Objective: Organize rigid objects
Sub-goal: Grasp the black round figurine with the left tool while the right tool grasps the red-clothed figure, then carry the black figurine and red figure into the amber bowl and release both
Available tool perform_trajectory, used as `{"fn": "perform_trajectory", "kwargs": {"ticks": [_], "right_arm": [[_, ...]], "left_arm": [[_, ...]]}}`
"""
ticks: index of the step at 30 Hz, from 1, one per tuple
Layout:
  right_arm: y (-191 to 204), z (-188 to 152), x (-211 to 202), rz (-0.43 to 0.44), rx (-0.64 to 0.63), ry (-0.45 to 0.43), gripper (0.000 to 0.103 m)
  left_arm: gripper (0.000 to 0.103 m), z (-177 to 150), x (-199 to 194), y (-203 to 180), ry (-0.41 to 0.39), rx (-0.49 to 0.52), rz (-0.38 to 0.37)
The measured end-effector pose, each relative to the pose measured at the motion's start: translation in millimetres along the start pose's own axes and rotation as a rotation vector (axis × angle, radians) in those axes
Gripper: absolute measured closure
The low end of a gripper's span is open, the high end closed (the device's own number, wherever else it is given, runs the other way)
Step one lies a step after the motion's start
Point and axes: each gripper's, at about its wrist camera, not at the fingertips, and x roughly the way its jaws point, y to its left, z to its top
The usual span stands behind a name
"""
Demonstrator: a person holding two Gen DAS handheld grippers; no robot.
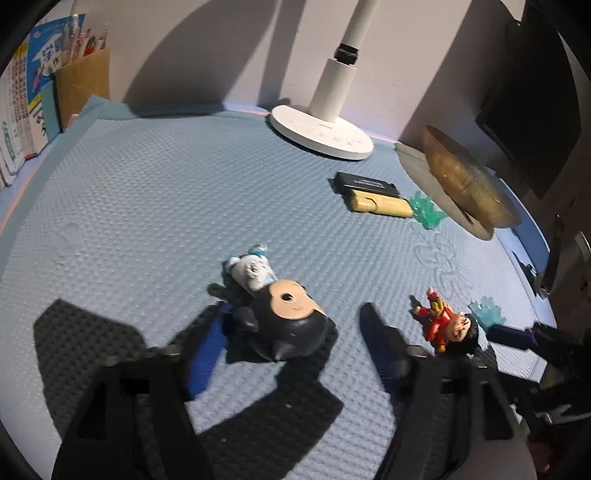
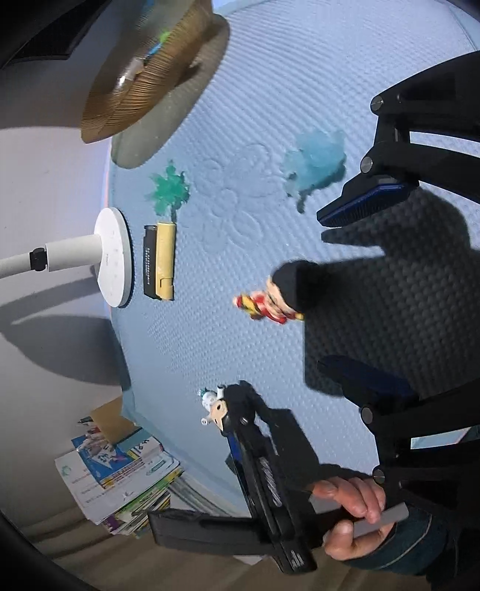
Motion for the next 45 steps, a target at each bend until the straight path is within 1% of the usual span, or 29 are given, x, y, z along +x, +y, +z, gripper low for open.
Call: {"fn": "perform_trajectory", "kwargs": {"ticks": [3,6,7,8,9,10,11,12,13,14,15,16,19,21,23,25,27,29,32,34,37,39,41,43,45], "right_arm": [[1,9,10,-0.02,-0.039,-0.007,0.033],[1,15,22,-0.062,-0.071,0.001,0.033],[2,17,26,-0.059,-0.08,0.007,0.033],[3,18,28,-0.049,-0.088,0.014,0.033],[5,19,32,-0.043,-0.102,0.02,0.033],[7,19,33,-0.05,-0.116,0.021,0.035],[10,19,34,-0.061,-0.131,0.019,0.038],[12,19,36,-0.075,-0.15,0.017,0.049],[15,18,37,-0.09,-0.172,0.014,0.058],[17,18,36,-0.094,-0.189,0.01,0.062],[18,18,34,-0.089,-0.192,0.007,0.064],[18,17,33,-0.084,-0.192,0.006,0.064],[15,15,23,-0.055,-0.166,-0.015,0.064],[10,16,10,-0.03,-0.133,-0.045,0.064],[1,20,-8,-0.026,-0.101,-0.089,0.064],[-14,25,-30,-0.043,-0.065,-0.134,0.064],[-31,30,-54,-0.072,-0.03,-0.179,0.064],[-56,36,-82,-0.121,0.006,-0.226,0.064],[-94,50,-123,-0.233,0.06,-0.286,0.064],[-124,63,-149,-0.297,0.123,-0.317,0.064],[-163,84,-180,-0.364,0.22,-0.358,0.064],[-182,96,-191,-0.402,0.262,-0.384,0.064],[-200,110,-192,-0.433,0.297,-0.383,0.064],[-221,122,-179,-0.441,0.34,-0.341,0.064],[-238,130,-160,-0.457,0.37,-0.289,0.064]], "left_arm": [[0.029,-1,-1,-3,-0.005,0.007,0.043],[0.03,1,1,0,-0.003,-0.012,0.054],[0.03,2,1,0,-0.004,-0.015,0.062],[0.032,3,2,-1,-0.001,-0.014,0.075],[0.043,4,2,-2,-0.003,-0.011,0.095],[0.049,5,3,-2,-0.007,-0.013,0.108],[0.059,5,3,-2,-0.007,-0.017,0.11],[0.062,5,4,-1,-0.006,-0.02,0.104],[0.062,5,4,-2,-0.012,-0.02,0.108],[0.063,5,3,-2,-0.014,-0.015,0.113],[0.063,5,3,-3,-0.015,-0.007,0.114],[0.063,5,1,-4,-0.02,-0.001,0.11],[0.063,5,-11,-12,-0.069,0.025,0.078],[0.063,8,-23,-18,-0.104,0.037,0.05],[0.063,15,-33,-28,-0.137,0.057,0.035],[0.063,25,-42,-41,-0.166,0.087,0.03],[0.063,39,-51,-58,-0.202,0.12,0.006],[0.063,58,-58,-80,-0.235,0.163,-0.034],[0.063,88,-60,-114,-0.262,0.219,-0.066],[0.063,110,-56,-139,-0.276,0.257,-0.095],[0.063,142,-42,-179,-0.283,0.298,-0.143],[0.063,161,-27,-202,-0.277,0.31,-0.172],[0.063,176,-6,-222,-0.243,0.305,-0.207],[0.063,184,17,-237,-0.204,0.3,-0.218],[0.063,186,43,-250,-0.162,0.307,-0.207]]}}
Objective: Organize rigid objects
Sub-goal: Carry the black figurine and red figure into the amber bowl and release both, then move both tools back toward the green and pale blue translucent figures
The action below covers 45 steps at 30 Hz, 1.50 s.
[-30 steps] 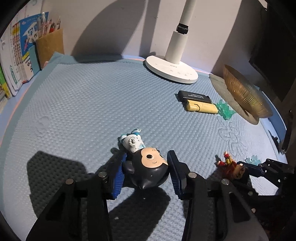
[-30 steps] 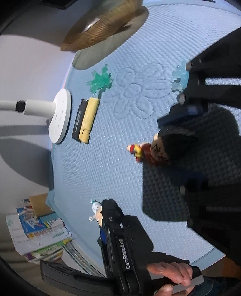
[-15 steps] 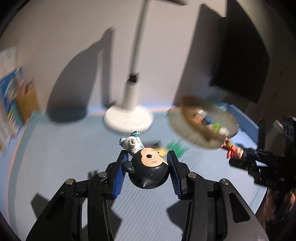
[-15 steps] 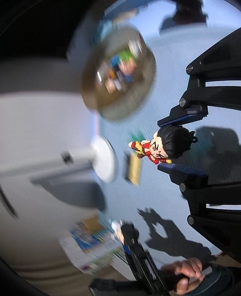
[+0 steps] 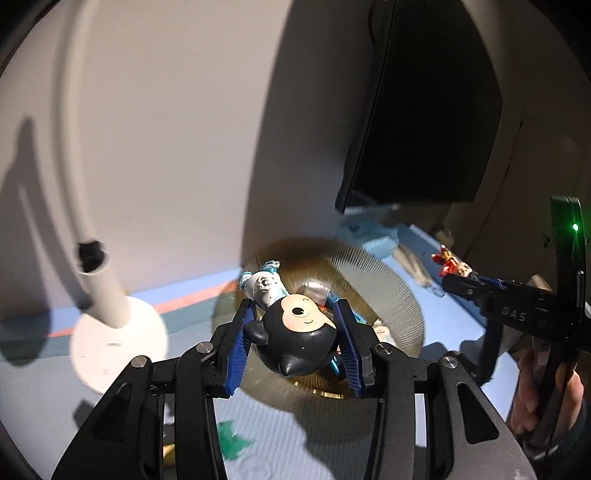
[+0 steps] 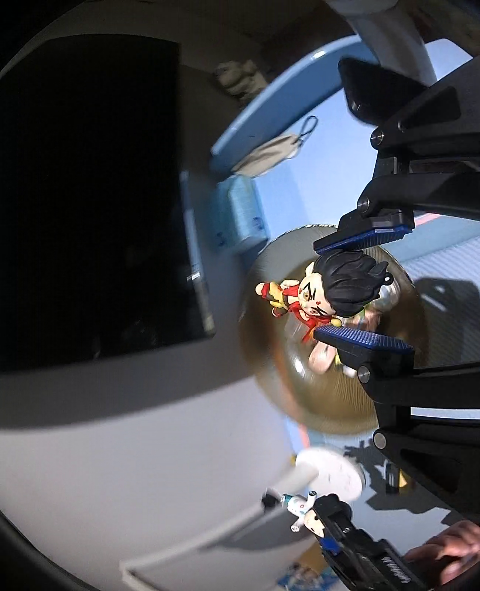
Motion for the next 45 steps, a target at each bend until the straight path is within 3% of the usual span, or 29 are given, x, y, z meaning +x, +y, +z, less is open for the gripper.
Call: {"fn": "perform_trajectory", "kwargs": {"ticks": [6,10,14,15,16,17,19,23,26,30,32,33,34,40,45], "right_arm": [[-13,-12,73,-0.069,0.029,0.149,0.064],[-17,-17,94,-0.106,0.007,0.182,0.064],[-29,-16,101,-0.073,0.043,0.178,0.062],[-30,-15,99,-0.072,0.051,0.169,0.053],[-31,-15,94,-0.074,0.058,0.157,0.045],[-30,-15,88,-0.08,0.062,0.138,0.045],[-26,-17,68,-0.069,0.056,0.098,0.044],[-12,-30,21,-0.044,0.023,0.014,0.044],[-3,-42,-5,-0.01,0.013,-0.012,0.041],[15,-67,-32,0.093,0.006,-0.018,0.039],[30,-84,-39,0.146,-0.017,-0.017,0.029],[38,-92,-40,0.17,-0.028,-0.013,0.02],[46,-103,-39,0.191,-0.044,-0.012,0.017],[84,-160,-3,0.216,-0.138,0.034,0.017],[90,-185,28,0.224,-0.144,0.084,0.017]], "left_arm": [[0.063,-17,62,-3,0.122,-0.009,-0.005],[0.063,-26,77,-5,0.159,0.012,0.001],[0.059,-25,82,-8,0.16,0.008,-0.022],[0.042,-23,79,-9,0.147,0.002,-0.03],[0.032,-21,76,-8,0.136,0.0,-0.025],[0.02,-19,65,-6,0.104,-0.001,-0.014],[0.02,-19,43,1,0.043,-0.003,0.002],[0.02,-30,-7,30,0.001,-0.066,0.012],[0.02,-53,-52,57,-0.032,-0.122,0.061],[0.02,-85,-93,90,-0.033,-0.194,0.116],[0.02,-107,-107,107,-0.019,-0.231,0.146],[0.02,-116,-110,113,-0.011,-0.243,0.154],[0.02,-126,-113,120,0.004,-0.258,0.163],[0.02,-191,-101,152,0.124,-0.339,0.211],[0.02,-219,-87,162,0.16,-0.371,0.212]]}}
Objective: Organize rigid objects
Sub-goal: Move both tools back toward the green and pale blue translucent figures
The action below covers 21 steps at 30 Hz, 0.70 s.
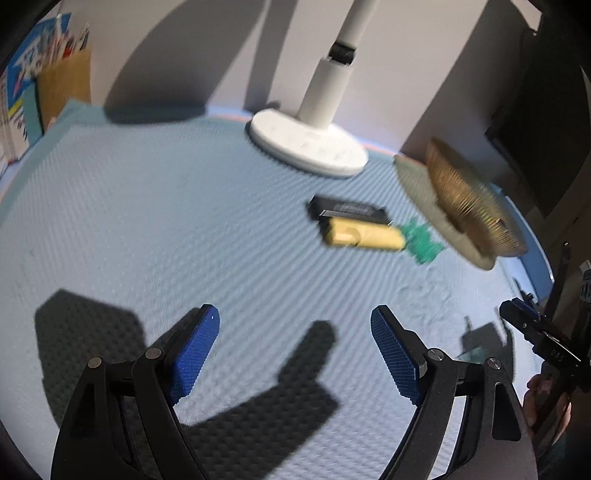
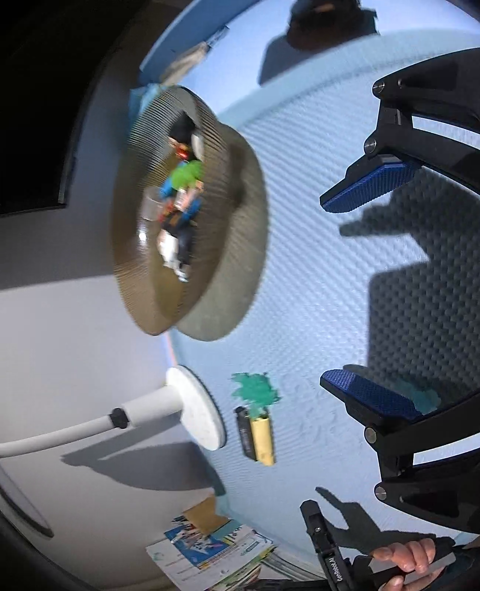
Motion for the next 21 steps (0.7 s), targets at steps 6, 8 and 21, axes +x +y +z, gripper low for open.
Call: {"fn": "perform_trajectory", "kwargs": {"ticks": [6,8,21], "right_arm": [[-1,2,10,-0.031,-0.006,0.029,0.017],[-1,2,10,-0.03,-0.013,0.033,0.017],[4,-3,-16,0.112,-0.014,-0.007,0.017]], "left_arm": [[0.02,-1,0,-8,-0.025,0.025,-0.004],[0.02,-2,0,-8,-0.023,0.027,-0.015],[0.02,-2,1,-17,-0.002,0.081,0.028]]}}
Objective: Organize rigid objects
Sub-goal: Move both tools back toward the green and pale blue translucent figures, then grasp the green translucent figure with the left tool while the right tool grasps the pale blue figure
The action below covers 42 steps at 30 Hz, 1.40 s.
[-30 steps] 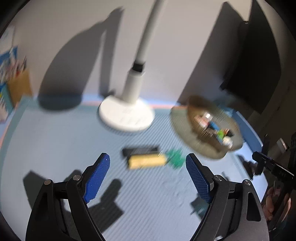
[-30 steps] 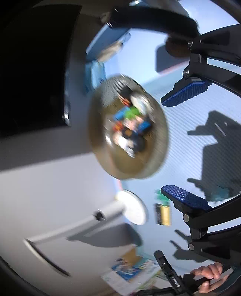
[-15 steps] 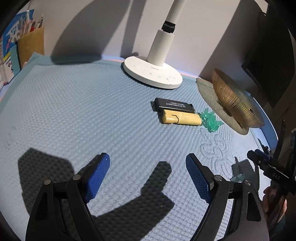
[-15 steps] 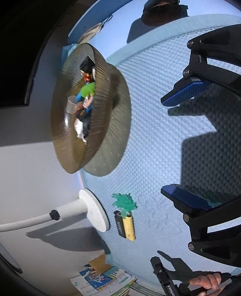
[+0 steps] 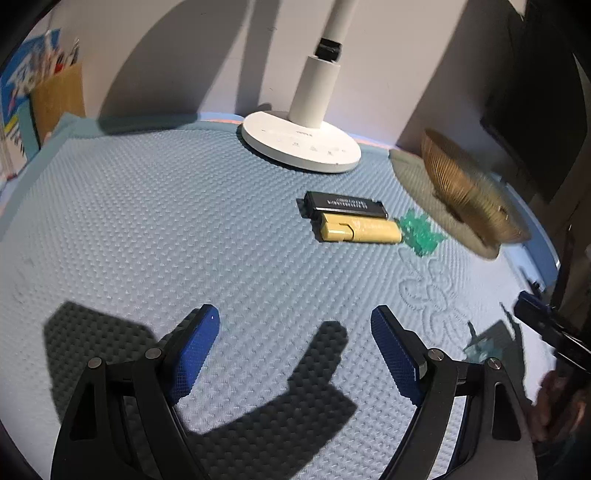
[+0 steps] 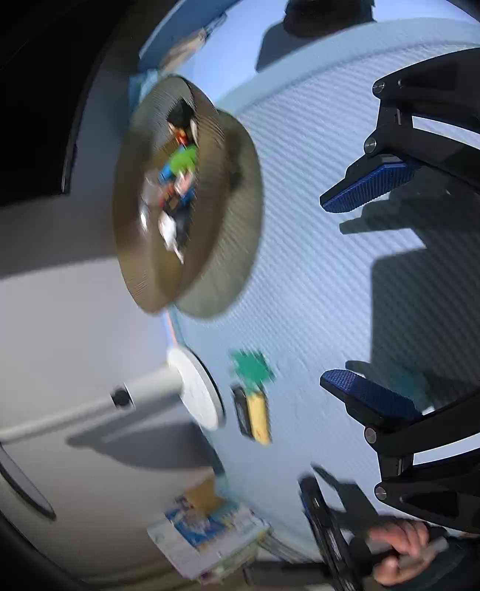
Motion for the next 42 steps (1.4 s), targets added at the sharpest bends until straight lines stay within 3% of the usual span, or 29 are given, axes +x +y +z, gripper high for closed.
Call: {"fn": "perform_trajectory", "kwargs": {"ticks": [3,5,9,14,18,22,24,26,30,33,42], "right_arm": [[20,-14,-8,0.116,-0.029,0.049,0.017],[35,-23,-10,0.138,-0.068,0.071,0.017],[53,-35,-3,0.089,-0.111,0.093,0.017],[54,-37,5,0.05,-0.113,0.102,0.021],[51,-36,5,0.058,-0.115,0.107,0.028],[54,-34,10,0.036,-0.132,0.124,0.028],[57,-34,10,0.026,-0.145,0.123,0.028],[59,-34,12,0.014,-0.151,0.126,0.03],[63,-33,17,-0.029,-0.172,0.128,0.045],[70,-34,16,-0.065,-0.205,0.127,0.064],[74,-29,-9,-0.029,-0.18,0.072,0.065]], "left_arm": [[0.02,10,-3,-19,0.011,0.082,-0.028],[0.02,23,-7,-41,-0.009,0.166,-0.032],[0.02,48,5,-86,-0.016,0.334,-0.049],[0.02,67,49,-120,0.042,0.432,-0.056],[0.023,72,73,-132,0.078,0.451,-0.046],[0.037,71,85,-144,0.091,0.494,-0.059],[0.051,68,94,-151,0.109,0.531,-0.026],[0.056,65,94,-153,0.082,0.546,-0.005],[0.058,64,82,-148,0.068,0.527,-0.024],[0.058,62,58,-142,0.028,0.506,-0.057],[0.058,37,-7,-114,-0.027,0.472,-0.09]]}}
